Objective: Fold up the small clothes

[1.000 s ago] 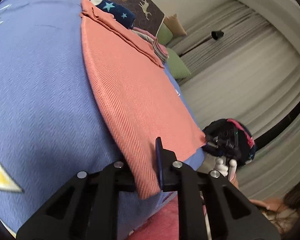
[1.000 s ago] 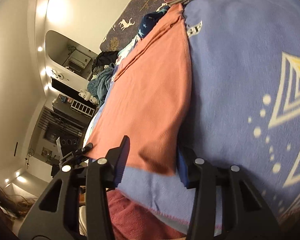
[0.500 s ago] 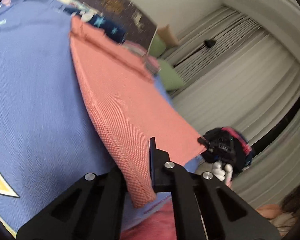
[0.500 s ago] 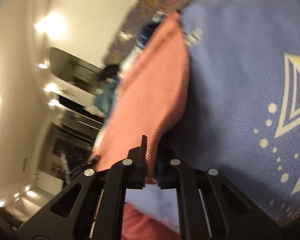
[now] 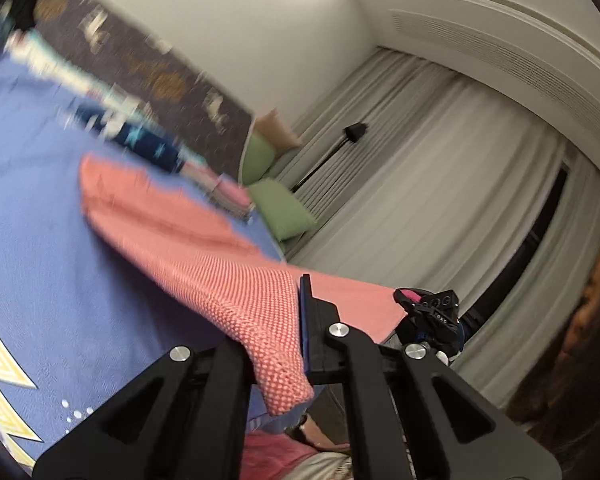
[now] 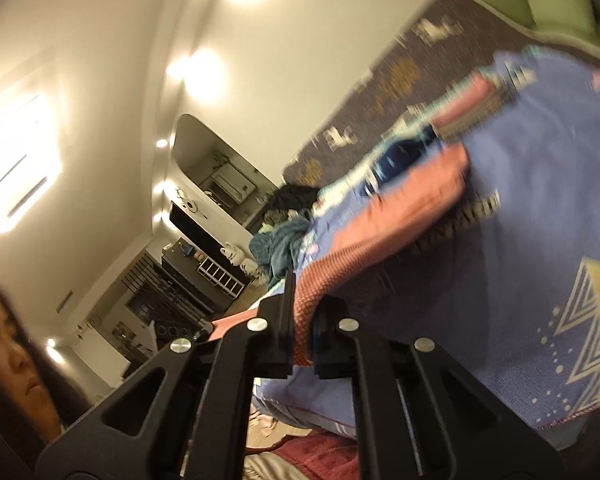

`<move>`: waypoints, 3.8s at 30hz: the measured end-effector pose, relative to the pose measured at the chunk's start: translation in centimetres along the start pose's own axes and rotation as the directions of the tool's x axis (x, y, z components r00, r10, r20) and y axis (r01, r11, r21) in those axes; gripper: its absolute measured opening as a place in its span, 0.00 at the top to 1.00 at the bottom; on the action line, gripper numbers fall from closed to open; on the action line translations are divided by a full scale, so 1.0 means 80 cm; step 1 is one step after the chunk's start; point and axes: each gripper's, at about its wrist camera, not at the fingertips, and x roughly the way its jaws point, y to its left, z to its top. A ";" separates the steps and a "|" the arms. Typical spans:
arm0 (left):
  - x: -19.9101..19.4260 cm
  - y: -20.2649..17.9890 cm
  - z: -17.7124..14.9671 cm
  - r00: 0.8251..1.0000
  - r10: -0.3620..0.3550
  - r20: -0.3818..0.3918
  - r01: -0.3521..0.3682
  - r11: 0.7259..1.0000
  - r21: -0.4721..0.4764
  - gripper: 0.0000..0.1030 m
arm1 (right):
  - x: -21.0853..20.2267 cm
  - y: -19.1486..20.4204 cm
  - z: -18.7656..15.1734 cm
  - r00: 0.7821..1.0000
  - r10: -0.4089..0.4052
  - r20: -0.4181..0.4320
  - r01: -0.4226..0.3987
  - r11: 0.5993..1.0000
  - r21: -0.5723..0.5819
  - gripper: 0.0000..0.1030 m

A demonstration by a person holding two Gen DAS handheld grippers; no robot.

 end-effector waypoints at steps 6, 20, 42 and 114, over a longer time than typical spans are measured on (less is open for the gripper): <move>0.006 -0.018 0.028 0.999 0.038 0.039 -0.042 0.993 0.106 0.97 | -0.007 0.041 0.012 0.993 -0.079 0.090 0.094 0.981 -0.169 0.88; 0.074 0.074 0.038 0.985 0.148 -0.089 -0.153 0.987 -0.051 0.97 | 0.080 -0.073 0.024 0.979 -0.203 -0.009 0.203 0.979 -0.009 0.86; 0.231 0.215 0.159 0.955 0.268 -0.127 -0.280 0.956 -0.091 0.95 | 0.237 -0.178 0.137 0.913 -0.401 -0.082 0.402 0.915 0.002 0.86; 0.138 0.227 0.020 0.856 0.414 -0.309 -0.464 0.880 -0.106 0.44 | 0.189 -0.202 0.012 0.833 -0.456 -0.314 0.469 0.882 -0.037 0.52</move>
